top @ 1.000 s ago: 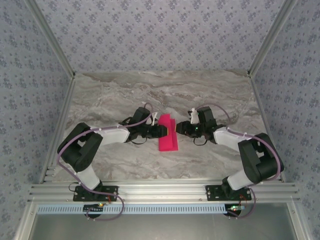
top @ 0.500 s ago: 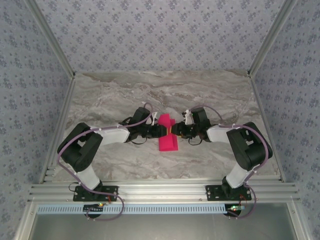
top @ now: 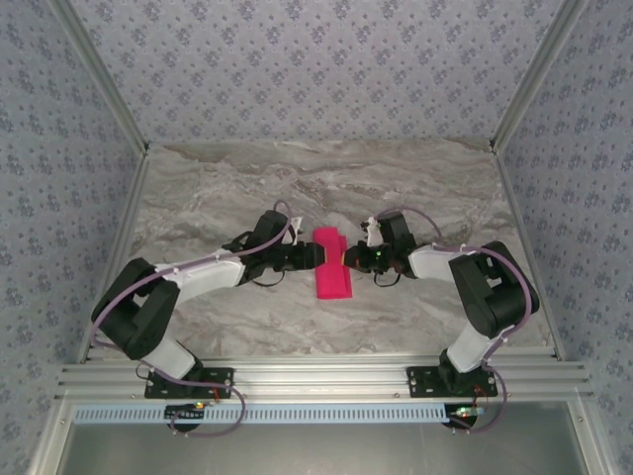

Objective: Fold a paper plane with a square sheet of paper (fold left side to right side)
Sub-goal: First fold in half a square sheet of paper at the center of the table.

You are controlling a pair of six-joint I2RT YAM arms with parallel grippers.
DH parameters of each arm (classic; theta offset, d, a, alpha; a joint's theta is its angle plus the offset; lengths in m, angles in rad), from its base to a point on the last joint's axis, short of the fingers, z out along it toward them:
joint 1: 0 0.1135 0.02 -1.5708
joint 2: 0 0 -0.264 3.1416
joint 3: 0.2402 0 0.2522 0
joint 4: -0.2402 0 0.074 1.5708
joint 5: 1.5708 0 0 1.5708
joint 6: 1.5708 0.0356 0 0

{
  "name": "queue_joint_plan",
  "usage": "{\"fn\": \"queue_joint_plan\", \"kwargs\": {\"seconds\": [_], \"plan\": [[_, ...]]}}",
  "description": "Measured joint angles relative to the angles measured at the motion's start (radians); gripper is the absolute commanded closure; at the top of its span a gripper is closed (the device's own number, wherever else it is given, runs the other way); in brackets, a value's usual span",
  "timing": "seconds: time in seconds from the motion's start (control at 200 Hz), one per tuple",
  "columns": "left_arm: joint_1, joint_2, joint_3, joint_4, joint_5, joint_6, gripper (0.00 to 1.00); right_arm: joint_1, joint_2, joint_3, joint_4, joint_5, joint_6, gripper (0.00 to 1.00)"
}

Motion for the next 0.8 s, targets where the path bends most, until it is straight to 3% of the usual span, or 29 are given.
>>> {"fn": "queue_joint_plan", "kwargs": {"seconds": [0.14,0.43,0.799], "plan": [[0.0,-0.005,0.0,-0.056,-0.05,0.0,0.4,0.0,0.0,0.001,-0.031,0.046,-0.018,1.0],[-0.02,0.11,0.053,-0.128,-0.084,-0.005,0.4,0.0,0.0,0.003,-0.068,0.093,-0.035,1.0],[-0.063,0.261,0.225,-0.246,-0.158,-0.027,0.53,0.0,0.0,0.021,-0.1,0.109,-0.052,0.97]]}}
